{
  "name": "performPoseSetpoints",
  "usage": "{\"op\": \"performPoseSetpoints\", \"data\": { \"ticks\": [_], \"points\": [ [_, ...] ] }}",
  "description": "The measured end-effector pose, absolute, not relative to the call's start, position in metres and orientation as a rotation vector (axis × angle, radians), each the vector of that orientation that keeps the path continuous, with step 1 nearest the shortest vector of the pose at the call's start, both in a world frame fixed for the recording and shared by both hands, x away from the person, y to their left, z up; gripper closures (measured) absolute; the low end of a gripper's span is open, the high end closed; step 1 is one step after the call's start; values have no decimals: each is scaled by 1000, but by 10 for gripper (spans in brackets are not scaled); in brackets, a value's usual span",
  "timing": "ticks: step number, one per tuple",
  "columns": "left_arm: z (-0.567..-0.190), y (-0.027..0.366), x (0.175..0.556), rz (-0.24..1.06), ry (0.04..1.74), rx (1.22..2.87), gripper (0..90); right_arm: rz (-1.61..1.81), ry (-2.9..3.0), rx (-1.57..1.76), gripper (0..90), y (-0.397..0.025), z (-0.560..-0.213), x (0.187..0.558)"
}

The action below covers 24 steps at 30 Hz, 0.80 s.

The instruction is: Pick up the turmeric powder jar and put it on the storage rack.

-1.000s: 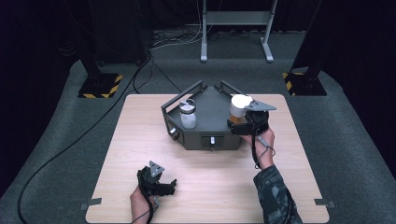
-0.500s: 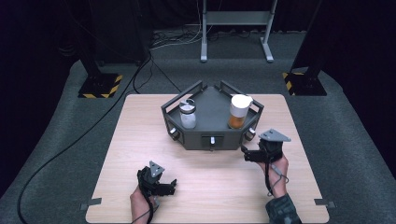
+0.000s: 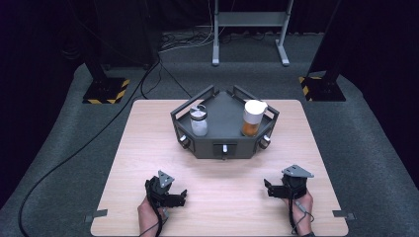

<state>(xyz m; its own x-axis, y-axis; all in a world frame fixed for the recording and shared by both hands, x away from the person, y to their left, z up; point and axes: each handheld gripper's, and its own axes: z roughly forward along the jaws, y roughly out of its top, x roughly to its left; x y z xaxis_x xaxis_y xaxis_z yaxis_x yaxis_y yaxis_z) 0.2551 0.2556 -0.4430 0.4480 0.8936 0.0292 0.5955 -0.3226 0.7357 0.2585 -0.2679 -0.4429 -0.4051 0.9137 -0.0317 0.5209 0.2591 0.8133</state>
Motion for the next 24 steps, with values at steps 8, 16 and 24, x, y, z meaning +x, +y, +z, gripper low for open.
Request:
{"op": "performPoseSetpoints", "data": {
  "ticks": [8, 16, 24],
  "points": [
    [-443, 257, 256, 573, 1244, 2042, 6, 1081, 2020, 1311, 0, -283, -450, 253],
    [-442, 258, 258, 562, 1249, 2041, 6, 1083, 2010, 1294, 0, -282, -452, 249],
    [-443, 257, 256, 574, 1244, 2041, 6, 1099, 1995, 1309, 0, -284, -453, 248]
  ]
}}
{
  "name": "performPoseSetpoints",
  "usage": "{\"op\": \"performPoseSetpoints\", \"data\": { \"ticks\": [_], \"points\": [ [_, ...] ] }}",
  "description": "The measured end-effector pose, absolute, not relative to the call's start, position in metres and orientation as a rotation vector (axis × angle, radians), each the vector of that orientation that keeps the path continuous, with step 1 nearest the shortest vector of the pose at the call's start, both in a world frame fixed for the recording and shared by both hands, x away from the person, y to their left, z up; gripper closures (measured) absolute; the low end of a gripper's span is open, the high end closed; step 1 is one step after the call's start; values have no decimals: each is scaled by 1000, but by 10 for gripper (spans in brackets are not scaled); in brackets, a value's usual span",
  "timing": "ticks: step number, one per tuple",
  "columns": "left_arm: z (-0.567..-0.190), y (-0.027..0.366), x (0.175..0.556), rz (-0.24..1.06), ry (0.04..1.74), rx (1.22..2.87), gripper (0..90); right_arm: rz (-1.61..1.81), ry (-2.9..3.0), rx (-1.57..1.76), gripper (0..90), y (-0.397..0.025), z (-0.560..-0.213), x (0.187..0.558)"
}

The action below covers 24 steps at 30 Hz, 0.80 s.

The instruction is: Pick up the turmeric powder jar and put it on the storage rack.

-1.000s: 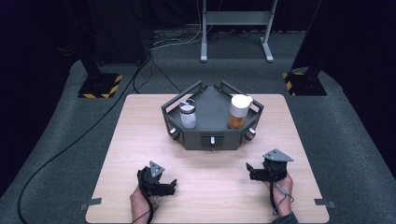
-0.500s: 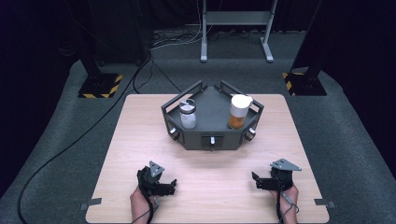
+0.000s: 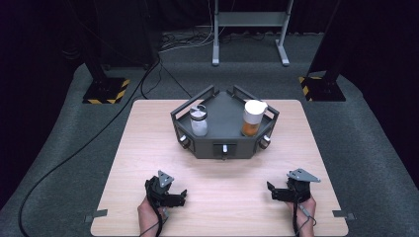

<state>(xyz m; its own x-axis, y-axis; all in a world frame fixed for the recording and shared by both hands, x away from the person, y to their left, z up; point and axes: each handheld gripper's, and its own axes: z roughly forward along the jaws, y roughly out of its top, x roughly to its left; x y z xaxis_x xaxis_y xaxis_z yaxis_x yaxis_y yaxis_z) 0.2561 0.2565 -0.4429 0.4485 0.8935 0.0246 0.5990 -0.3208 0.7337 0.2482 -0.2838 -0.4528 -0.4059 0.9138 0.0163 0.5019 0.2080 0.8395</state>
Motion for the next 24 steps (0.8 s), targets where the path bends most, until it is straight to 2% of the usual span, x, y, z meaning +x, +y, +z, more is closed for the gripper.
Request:
{"op": "performPoseSetpoints", "data": {
  "ticks": [24],
  "points": [
    [-443, 256, 256, 574, 1246, 2039, 6, 1100, 2004, 1301, 0, -284, -453, 249]
  ]
}}
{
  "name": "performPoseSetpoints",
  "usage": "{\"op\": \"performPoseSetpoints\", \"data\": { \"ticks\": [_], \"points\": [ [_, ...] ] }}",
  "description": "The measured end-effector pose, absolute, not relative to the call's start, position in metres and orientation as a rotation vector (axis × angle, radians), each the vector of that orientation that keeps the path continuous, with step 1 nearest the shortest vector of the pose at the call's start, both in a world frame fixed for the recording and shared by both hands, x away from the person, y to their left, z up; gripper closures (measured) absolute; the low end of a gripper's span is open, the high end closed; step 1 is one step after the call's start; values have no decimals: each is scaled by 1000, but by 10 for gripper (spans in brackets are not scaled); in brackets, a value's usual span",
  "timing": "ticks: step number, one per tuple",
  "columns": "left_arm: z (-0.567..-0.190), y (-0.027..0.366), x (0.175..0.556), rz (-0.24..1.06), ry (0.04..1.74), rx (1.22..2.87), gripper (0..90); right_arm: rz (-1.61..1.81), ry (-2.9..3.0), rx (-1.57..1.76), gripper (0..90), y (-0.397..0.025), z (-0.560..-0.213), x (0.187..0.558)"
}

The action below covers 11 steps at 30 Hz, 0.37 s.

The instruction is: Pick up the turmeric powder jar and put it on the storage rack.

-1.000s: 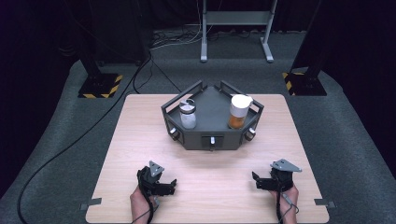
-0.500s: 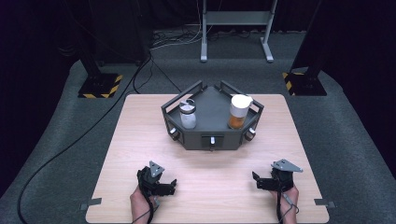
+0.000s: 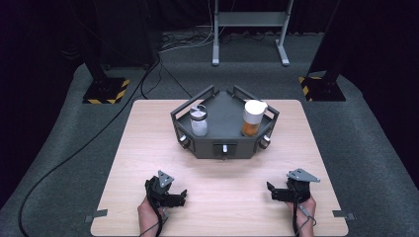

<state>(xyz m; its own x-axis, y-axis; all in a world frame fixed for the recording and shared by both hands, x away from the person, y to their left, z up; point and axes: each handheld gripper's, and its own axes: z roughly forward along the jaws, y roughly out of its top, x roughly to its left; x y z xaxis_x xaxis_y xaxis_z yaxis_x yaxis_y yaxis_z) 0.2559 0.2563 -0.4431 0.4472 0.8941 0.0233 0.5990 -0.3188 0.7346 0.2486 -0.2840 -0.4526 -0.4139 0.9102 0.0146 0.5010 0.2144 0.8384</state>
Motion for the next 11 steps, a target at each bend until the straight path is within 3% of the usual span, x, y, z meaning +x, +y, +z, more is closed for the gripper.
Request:
{"op": "performPoseSetpoints", "data": {
  "ticks": [11],
  "points": [
    [-443, 255, 255, 586, 1241, 2042, 6, 1119, 1998, 1287, 0, -286, -454, 247]
  ]
}}
